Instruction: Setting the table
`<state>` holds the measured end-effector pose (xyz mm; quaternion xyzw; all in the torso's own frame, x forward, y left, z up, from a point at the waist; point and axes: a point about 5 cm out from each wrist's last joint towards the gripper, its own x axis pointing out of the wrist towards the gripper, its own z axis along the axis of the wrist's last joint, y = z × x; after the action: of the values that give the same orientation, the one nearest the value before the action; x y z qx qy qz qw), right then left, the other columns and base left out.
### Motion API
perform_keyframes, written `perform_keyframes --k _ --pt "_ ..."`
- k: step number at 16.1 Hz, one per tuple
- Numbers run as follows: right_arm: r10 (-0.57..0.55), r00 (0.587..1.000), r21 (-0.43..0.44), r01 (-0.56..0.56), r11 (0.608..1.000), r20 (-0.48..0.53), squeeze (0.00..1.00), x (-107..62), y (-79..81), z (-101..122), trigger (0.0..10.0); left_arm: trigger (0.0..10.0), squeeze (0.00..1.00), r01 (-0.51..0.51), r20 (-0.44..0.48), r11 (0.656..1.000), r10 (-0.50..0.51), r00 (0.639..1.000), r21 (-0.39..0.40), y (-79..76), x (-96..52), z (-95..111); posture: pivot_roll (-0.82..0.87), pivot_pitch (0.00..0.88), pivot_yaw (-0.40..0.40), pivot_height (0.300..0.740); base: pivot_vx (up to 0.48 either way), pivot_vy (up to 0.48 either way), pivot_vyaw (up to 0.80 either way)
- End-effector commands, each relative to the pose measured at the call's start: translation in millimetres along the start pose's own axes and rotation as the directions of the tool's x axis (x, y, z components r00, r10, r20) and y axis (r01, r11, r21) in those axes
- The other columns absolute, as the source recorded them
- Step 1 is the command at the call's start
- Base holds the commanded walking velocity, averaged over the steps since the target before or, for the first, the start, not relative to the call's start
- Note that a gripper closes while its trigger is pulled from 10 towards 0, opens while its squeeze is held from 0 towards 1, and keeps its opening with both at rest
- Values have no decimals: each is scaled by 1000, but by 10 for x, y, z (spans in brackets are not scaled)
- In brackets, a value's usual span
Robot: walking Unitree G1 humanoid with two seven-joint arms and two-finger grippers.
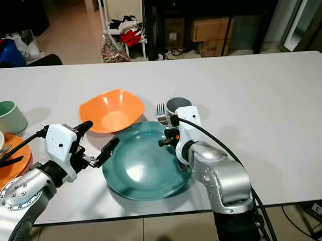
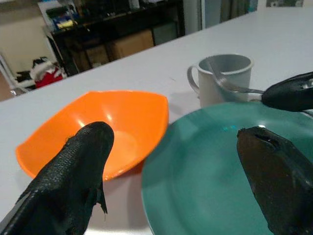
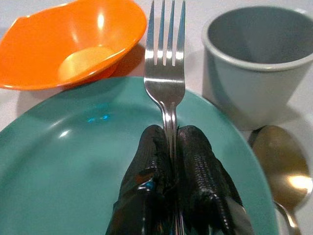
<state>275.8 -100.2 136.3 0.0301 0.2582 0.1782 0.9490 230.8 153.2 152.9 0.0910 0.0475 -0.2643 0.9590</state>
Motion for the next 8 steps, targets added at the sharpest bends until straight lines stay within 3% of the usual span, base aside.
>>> perform_keyframes --k 1,3,8 --pt "11 999 -3 -11 1000 -37 0 82 58 16 10000 10000 0 48 -11 999 -48 999 3 -30 -46 17 145 0 55 740 0 0 0" --pt "11 994 -4 -11 1000 -108 0 172 114 -1 10000 10000 0 122 -48 992 -122 991 2 -79 -115 -18 156 0 54 740 0 0 0" --pt "-24 978 40 33 999 -207 0 236 171 -98 10000 10000 0 160 -82 987 -161 984 -12 -81 -199 -36 171 0 44 740 0 0 0"
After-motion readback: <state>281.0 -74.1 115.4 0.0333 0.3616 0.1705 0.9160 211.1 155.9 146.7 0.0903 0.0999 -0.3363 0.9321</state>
